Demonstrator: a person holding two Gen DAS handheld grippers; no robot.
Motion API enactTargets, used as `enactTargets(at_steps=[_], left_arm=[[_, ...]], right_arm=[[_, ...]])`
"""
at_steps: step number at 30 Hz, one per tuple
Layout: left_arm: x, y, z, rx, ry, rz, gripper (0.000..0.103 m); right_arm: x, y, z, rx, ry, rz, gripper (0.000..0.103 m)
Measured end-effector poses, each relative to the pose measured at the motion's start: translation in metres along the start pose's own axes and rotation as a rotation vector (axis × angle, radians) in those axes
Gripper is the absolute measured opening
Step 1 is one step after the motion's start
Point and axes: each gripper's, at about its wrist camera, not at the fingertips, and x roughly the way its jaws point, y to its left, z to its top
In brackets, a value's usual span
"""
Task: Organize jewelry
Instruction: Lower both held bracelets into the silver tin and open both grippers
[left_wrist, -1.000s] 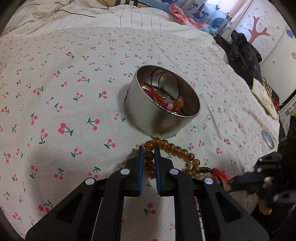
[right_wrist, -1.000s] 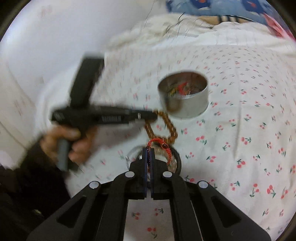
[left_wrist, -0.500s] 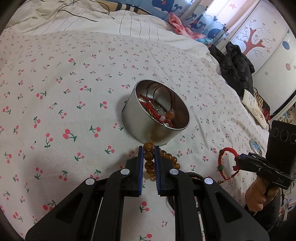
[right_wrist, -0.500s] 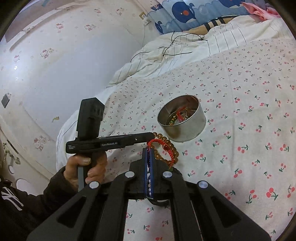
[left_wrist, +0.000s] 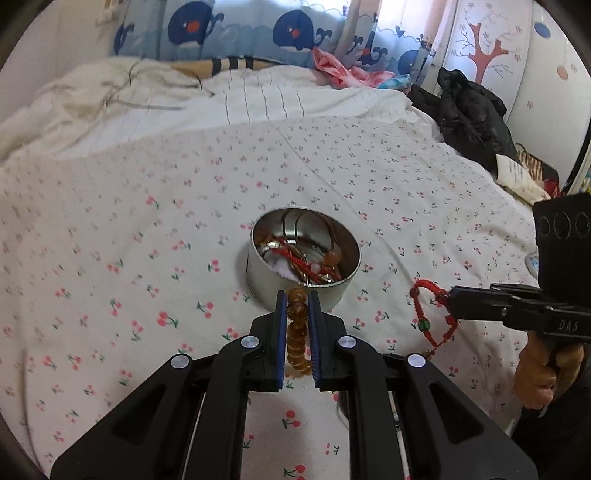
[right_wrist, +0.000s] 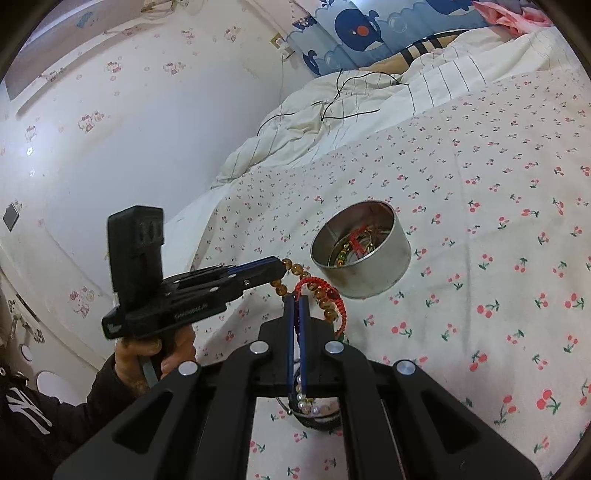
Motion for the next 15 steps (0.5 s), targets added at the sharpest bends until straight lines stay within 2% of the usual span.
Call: enactTargets(at_steps=[3,12,15], left_arm=[[-0.008,-0.002,0.004,0.015,-0.021,0.026,0.01],[-0.046,-0.002,0.052,-0.025,-0.118,-0.057,0.01],[-0.043,-0.006,0.068,-0.02,-0.128,-0.069,0.01]], right_arm=[[0.003,-0.002,0.006,0.012,-0.013,0.021,0.003],[0.008,0.009,0.046,-0.022,-0.082,0.067,0.003],[0.012,0.01,0.06,-0.026,-0.096,0.066,0.003]])
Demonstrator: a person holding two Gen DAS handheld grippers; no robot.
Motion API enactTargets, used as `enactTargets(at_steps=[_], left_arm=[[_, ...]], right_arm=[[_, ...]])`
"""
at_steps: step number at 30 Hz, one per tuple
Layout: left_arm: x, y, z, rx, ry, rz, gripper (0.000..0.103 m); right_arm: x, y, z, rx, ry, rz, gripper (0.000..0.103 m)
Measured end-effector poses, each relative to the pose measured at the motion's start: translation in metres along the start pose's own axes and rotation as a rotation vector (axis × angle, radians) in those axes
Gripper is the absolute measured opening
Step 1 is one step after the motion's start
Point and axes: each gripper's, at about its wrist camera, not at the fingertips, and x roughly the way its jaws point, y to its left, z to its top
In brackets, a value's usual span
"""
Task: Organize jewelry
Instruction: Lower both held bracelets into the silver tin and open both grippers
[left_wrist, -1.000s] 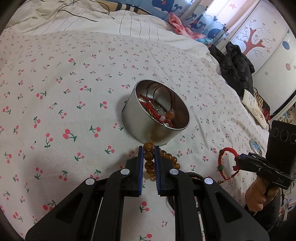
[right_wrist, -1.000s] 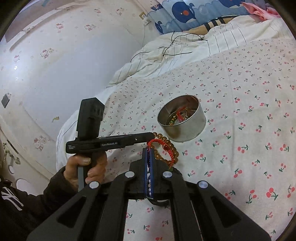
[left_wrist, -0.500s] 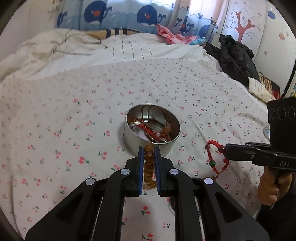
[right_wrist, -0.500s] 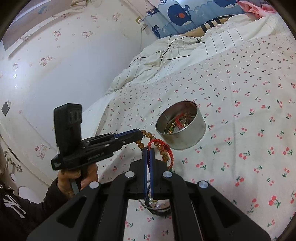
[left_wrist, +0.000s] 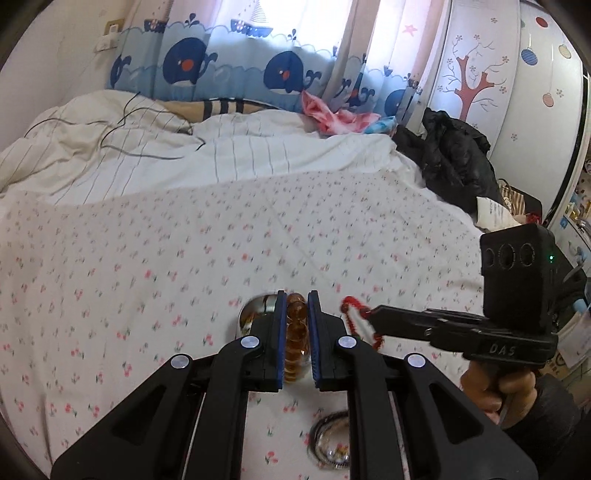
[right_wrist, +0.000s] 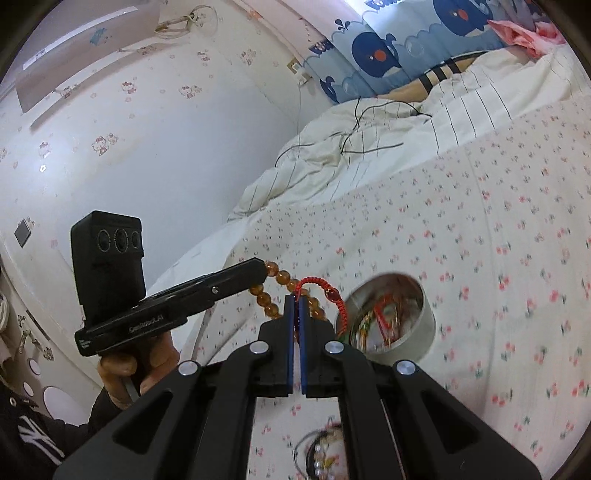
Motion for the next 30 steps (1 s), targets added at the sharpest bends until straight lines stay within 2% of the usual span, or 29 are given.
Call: enactTargets(at_steps=[4,7,11,17,20,22,24,25,27,30], left_arm=[[0.023,0.002,0.012,-0.02,0.011,-0.041,0.01],[0.044,0.006,0.011,-0.044,0.027,-0.072,0.01],[0.076,0.017,0.001,-0.084,0.082,-0.076,0.01],[0.106,0.03,-0.016,-0.112,0.176,-0.033,0.01],[0.112,0.035,-0.021,-0.113,0.232,0.003,0.012],[0.11,0.037,-0.024,-0.108,0.254,0.025,0.025],[0.104,0.041,-0.027,-0.111,0.267,0.022,0.028],[0.1,0.042,-0.028,-0.11,0.267,0.025,0.036],[0.091,0.042,-0.03,-0.089,0.258,0.092,0.048],[0.078,0.039,-0.034,-0.051,0.239,0.139,0.049]], right_arm=[[0.009,-0.003,0.013,-0.002,-0.011,-0.017,0.003],[0.015,-0.01,0.017,0.01,-0.012,-0.036,0.003],[0.024,-0.023,0.016,0.034,0.003,-0.072,0.003],[0.045,-0.038,0.016,0.048,0.05,-0.122,0.003],[0.063,-0.042,0.012,0.026,0.092,-0.183,0.003],[0.072,-0.045,0.009,0.018,0.116,-0.222,0.003],[0.078,-0.049,0.005,0.013,0.137,-0.249,0.003],[0.081,-0.05,0.003,0.004,0.147,-0.273,0.003],[0.086,-0.05,0.0,-0.022,0.169,-0.309,0.003],[0.09,-0.047,-0.002,-0.051,0.192,-0.35,0.004]])
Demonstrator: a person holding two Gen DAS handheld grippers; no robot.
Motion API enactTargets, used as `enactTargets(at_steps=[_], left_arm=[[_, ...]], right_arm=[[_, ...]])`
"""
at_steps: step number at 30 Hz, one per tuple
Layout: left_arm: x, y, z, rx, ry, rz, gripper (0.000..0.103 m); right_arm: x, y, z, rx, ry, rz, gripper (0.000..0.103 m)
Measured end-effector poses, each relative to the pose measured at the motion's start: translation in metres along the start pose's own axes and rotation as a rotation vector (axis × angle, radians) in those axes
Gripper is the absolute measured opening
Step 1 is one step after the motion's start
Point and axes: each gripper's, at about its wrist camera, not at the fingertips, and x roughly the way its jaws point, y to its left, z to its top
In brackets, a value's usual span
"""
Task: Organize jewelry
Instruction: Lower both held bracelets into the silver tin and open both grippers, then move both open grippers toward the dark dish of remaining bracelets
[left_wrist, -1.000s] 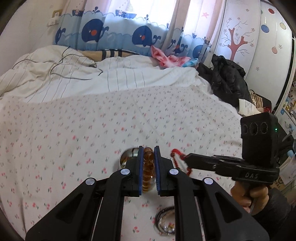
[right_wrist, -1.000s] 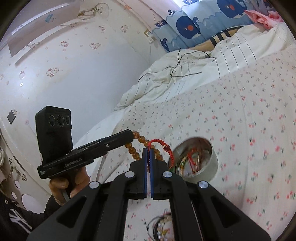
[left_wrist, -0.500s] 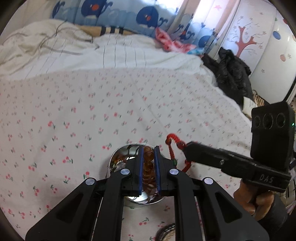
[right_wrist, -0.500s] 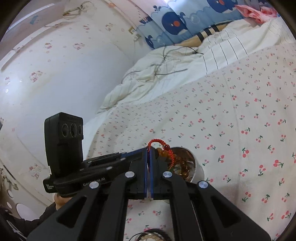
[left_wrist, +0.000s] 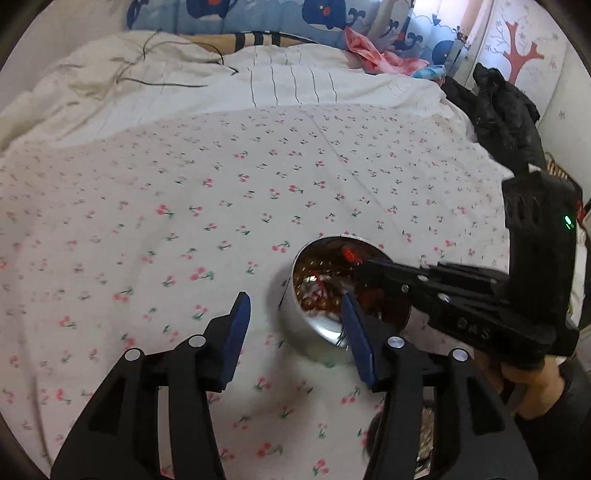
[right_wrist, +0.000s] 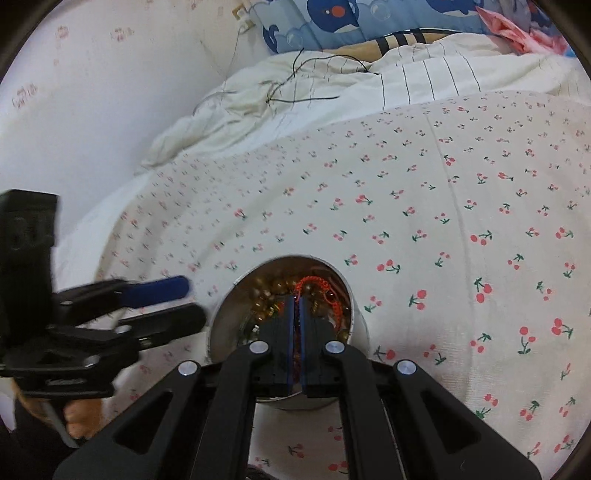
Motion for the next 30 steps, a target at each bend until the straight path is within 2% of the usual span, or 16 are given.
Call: enactTargets(at_steps=[2,3,4,7,10,15,19,22,24,26,28,30], left_arm=[[-0.009,-0.004,-0.008,0.026,-0.023,0.039,0.05],[-0.011,-0.008,-0.014,0.043,-0.033,0.06,0.052],[-0.013,-0.009,-0.017,0.052,-0.035,0.069,0.053],[-0.016,-0.009,-0.035,0.041,-0.013,0.05,0.053],[-0.014,-0.002,-0.056,-0.026,0.049,-0.06,0.053],[-0.016,-0.003,-0.083,-0.058,0.067,-0.091,0.055],[-0.016,-0.014,-0.091,-0.018,0.048,-0.042,0.056],[-0.02,-0.02,-0.094,0.018,0.016,0.021,0.059],[-0.023,-0.017,-0.094,0.009,0.003,0.034,0.061],[-0.025,-0.011,-0.092,-0.004,-0.002,0.043,0.062],[-0.024,-0.002,-0.09,-0.041,-0.002,0.055,0.064],[-0.023,0.007,-0.088,-0.08,0.002,0.05,0.064]], right_arm=[[-0.002,0.003,-0.002,-0.017,-0.012,-0.01,0.023],[-0.005,0.005,-0.001,-0.022,-0.023,-0.012,0.039],[-0.009,0.007,-0.001,-0.03,-0.038,-0.029,0.047],[-0.032,0.017,-0.003,-0.07,-0.079,-0.058,0.049],[-0.059,0.025,-0.014,-0.114,-0.08,-0.09,0.053],[-0.098,0.022,-0.072,-0.157,-0.054,-0.161,0.062],[-0.105,0.017,-0.115,-0.151,-0.001,-0.299,0.062],[-0.103,0.028,-0.127,-0.22,0.003,-0.371,0.062],[-0.093,0.039,-0.135,-0.306,0.035,-0.43,0.062],[-0.079,0.047,-0.145,-0.381,0.083,-0.452,0.062],[-0.073,0.052,-0.147,-0.41,0.084,-0.469,0.062],[-0.064,0.054,-0.144,-0.394,0.088,-0.438,0.062]])
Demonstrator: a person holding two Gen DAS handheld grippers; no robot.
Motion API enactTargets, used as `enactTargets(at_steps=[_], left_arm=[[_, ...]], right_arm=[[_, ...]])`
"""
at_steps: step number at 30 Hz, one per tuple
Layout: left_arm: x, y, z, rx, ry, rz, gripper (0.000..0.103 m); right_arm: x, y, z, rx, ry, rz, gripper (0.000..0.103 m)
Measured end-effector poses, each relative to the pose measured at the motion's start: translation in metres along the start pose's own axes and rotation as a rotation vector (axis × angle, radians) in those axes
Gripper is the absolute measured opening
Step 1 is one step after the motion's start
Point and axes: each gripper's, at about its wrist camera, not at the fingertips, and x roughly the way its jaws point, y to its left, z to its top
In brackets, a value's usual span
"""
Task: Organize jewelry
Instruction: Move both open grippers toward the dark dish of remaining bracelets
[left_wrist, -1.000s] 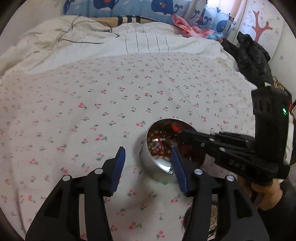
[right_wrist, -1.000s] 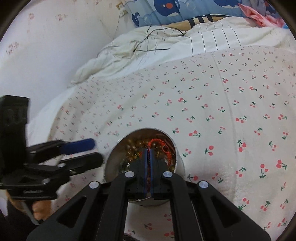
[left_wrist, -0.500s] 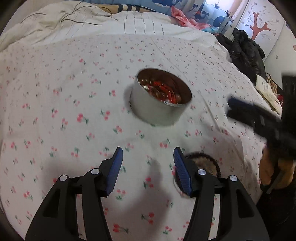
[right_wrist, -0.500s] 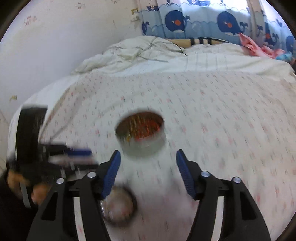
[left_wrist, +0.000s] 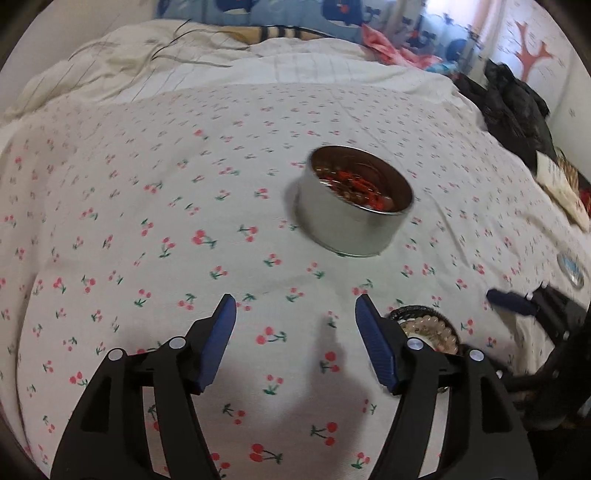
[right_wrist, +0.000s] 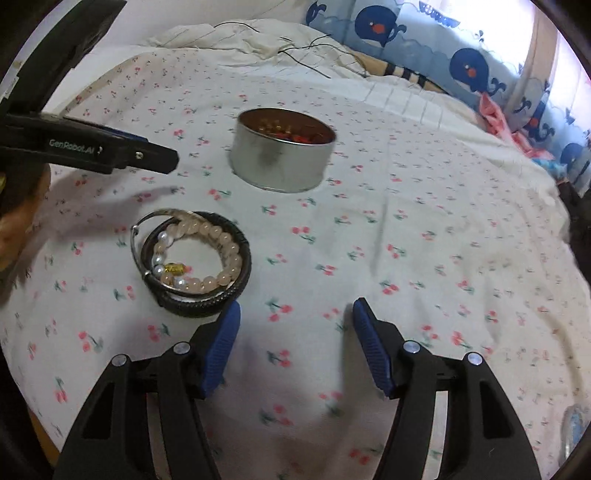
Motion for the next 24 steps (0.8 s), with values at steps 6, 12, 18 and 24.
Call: enactTargets(at_steps=[6,12,18,24], left_arm=[[-0.001,0.014,0.004,-0.065,-0.022,0.016,0.069],[-0.001,0.029,0.005,-0.118,-0.036,0.062,0.07],[-0.01,0.011,0.006,-0.008,-0.097,0.184,0.074],[-0.012,-0.003,0.004,0.074,-0.112,0.236,0.075]], right_arm=[[0.023,0.014,0.027,0.009,-0.003,0.039,0.065],[0.014,-0.007,0.025,0.083,-0.007,0.075,0.073],[0.025,-0.029,0.025,0.259,-0.01,0.175,0.076],[0.027,-0.036,0.024,0.317,-0.022,0.191,0.079]])
